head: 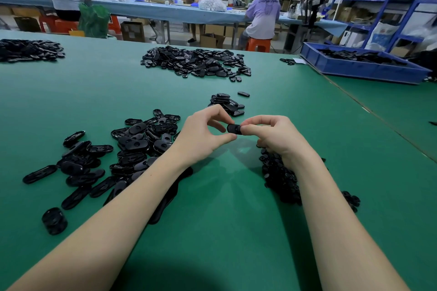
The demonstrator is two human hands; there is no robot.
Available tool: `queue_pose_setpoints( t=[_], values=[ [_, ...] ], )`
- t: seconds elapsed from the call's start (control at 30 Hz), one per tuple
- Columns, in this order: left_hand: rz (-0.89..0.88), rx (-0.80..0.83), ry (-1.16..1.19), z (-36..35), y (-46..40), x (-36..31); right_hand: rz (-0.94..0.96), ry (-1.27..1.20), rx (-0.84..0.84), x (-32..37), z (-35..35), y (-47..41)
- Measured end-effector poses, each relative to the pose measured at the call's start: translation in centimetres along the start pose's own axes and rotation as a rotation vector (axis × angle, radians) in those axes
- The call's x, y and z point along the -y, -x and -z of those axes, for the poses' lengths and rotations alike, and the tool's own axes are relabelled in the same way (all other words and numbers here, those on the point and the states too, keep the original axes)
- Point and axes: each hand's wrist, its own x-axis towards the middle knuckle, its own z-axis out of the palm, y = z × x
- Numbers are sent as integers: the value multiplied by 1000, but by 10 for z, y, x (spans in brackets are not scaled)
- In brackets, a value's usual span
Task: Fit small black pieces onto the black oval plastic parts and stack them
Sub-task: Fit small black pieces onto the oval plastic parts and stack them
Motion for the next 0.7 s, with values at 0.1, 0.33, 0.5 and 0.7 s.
queue_pose_setpoints(
  t=[0.1,0.33,0.5,0.7],
  values=[
    [-29,-19,-20,0,0,-2,-1,6,2,1,1,1],
    [-79,-34,-92,-1,1,-5,-14,11,7,2,1,2],
    [-92,-41,-149,-1,1,-3,-46,9,5,0,-1,0],
    [-137,-49,-220,-2,2,-1,-69,20,-3,-2,-2,-2]
  ],
)
